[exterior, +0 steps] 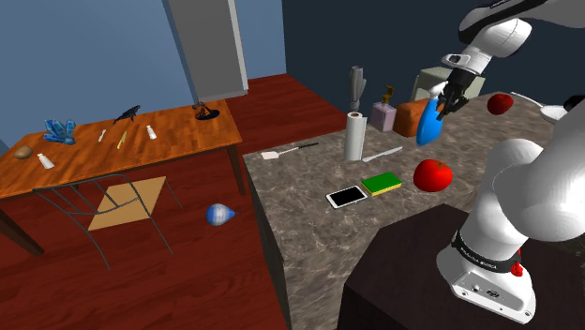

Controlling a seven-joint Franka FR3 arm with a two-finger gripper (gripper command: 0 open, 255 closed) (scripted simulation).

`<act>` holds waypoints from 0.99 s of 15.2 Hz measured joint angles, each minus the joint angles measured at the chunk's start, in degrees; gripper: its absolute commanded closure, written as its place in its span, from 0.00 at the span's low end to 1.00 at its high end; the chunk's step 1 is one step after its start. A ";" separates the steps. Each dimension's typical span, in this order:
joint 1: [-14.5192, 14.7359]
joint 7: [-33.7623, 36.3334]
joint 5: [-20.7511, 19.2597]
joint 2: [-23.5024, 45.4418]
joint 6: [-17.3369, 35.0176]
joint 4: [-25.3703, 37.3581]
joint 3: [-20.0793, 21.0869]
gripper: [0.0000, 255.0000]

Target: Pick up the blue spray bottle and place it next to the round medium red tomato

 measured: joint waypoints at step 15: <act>14.16 -3.08 -0.80 -0.01 10.54 -6.03 -16.26 1.00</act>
